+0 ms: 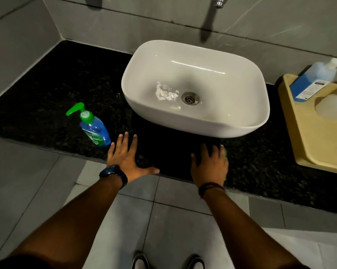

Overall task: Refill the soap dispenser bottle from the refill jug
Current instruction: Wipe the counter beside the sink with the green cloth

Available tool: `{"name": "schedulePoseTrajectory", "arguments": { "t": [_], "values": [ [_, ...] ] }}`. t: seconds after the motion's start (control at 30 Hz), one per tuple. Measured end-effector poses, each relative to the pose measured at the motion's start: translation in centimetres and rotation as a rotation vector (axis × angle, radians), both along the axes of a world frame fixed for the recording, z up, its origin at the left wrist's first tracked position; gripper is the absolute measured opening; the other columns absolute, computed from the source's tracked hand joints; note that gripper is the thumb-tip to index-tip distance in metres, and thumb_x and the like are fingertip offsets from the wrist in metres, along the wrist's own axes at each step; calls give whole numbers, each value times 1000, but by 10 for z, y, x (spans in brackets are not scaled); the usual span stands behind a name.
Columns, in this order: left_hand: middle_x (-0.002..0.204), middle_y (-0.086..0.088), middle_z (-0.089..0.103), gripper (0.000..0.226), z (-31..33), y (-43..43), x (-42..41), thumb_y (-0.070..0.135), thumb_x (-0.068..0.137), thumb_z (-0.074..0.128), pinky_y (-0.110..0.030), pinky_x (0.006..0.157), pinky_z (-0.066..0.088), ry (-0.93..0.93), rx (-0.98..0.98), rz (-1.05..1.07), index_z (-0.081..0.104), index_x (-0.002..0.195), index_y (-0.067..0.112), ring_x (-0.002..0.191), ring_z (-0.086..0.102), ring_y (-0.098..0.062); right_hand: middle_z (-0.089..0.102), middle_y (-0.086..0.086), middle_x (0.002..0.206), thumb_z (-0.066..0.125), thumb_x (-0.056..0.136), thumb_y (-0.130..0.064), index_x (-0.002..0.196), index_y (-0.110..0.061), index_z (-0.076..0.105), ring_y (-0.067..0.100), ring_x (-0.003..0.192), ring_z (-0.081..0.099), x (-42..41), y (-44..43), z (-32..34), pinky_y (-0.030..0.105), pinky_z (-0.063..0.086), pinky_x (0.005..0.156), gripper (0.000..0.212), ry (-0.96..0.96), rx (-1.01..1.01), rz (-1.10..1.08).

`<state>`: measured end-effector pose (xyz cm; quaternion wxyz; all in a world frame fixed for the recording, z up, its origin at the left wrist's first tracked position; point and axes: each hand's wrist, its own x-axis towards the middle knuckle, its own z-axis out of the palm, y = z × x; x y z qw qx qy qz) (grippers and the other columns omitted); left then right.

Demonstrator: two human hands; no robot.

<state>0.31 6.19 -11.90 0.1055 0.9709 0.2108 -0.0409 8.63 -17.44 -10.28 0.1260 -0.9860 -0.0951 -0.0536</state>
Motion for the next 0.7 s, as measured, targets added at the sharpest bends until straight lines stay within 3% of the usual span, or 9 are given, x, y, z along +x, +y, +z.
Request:
{"name": "schedulePoseTrajectory", "arguments": {
  "t": [0.23,0.4,0.6,0.7],
  "values": [
    [157,-1,-12,140,2,1,-1,100,32,31,-42,114,-5,39,-30,-8,-10,145,29,142,-15,-17,37,6,147,47,87,-47,137,-32,40,27,142,15,-5,77,2,52,17,112,53,78,-9,588],
    [156,-2,-13,139,7,2,-6,98,37,37,-42,114,-5,74,33,-84,-15,144,27,142,-15,-20,38,-1,147,52,86,-47,136,-35,42,22,143,17,6,42,-1,47,13,113,52,59,-17,903],
    [156,-1,-18,143,11,0,-5,102,30,27,-43,115,-6,111,30,-76,-19,143,27,141,-18,-19,48,6,140,57,85,-45,132,-30,50,31,138,29,24,-57,4,52,34,105,50,34,26,749],
    [157,-2,-13,135,11,-2,-5,102,36,14,-43,116,-3,86,46,-55,-14,145,27,142,-14,-19,51,12,135,54,85,-45,129,-23,54,35,135,32,31,-101,4,56,39,98,49,15,37,495]
  ]
}}
